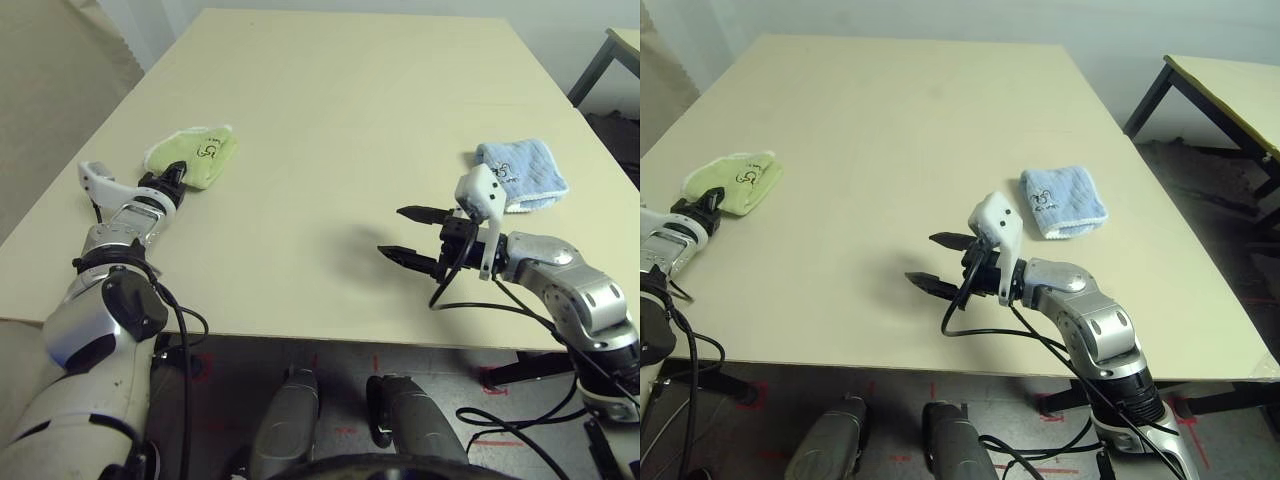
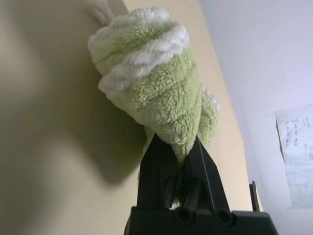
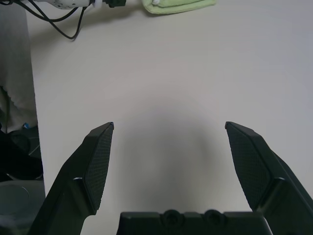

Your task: Fold the towel and set it aside.

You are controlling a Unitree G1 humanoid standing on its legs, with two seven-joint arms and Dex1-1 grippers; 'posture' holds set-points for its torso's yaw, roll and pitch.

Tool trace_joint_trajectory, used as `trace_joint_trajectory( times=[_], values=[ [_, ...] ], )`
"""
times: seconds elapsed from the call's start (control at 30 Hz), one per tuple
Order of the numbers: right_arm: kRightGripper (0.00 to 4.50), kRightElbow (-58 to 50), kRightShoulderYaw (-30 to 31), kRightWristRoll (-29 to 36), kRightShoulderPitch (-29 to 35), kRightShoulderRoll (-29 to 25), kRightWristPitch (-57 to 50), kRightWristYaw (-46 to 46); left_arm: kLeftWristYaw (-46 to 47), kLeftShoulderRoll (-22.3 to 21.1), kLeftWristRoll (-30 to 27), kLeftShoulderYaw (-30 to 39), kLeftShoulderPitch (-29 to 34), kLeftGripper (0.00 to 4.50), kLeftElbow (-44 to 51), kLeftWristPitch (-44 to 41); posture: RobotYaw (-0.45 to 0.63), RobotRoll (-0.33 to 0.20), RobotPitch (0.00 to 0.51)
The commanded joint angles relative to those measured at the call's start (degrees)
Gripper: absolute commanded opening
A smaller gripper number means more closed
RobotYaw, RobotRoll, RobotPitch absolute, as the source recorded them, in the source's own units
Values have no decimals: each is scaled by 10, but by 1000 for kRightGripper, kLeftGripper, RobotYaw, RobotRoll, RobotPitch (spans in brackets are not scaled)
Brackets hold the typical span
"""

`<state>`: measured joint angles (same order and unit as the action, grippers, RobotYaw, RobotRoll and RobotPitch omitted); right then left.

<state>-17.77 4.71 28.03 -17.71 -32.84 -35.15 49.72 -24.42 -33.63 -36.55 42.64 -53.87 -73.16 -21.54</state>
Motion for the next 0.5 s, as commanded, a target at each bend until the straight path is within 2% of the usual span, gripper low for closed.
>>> trace_joint_trajectory(
  times=[0.03,0.33,0.43,0.5],
  values=[
    [4500,-8,-8,1,4,-8,4,1,2,5,6,-4,-6,17,-6,4,28,0,131],
    [4500,-6,-8,0,6,-9,7,1,6,-6,6,-2,11,17,-5,9,34,0,129],
    [4500,-2,-6,0,4,-15,9,9,-1,-11,8,-5,17,847,-3,3,34,0,129],
    [4500,4,-7,0,0,-19,11,15,-11,-12,9,-9,19,1556,-1,-2,41,0,127]
  ],
)
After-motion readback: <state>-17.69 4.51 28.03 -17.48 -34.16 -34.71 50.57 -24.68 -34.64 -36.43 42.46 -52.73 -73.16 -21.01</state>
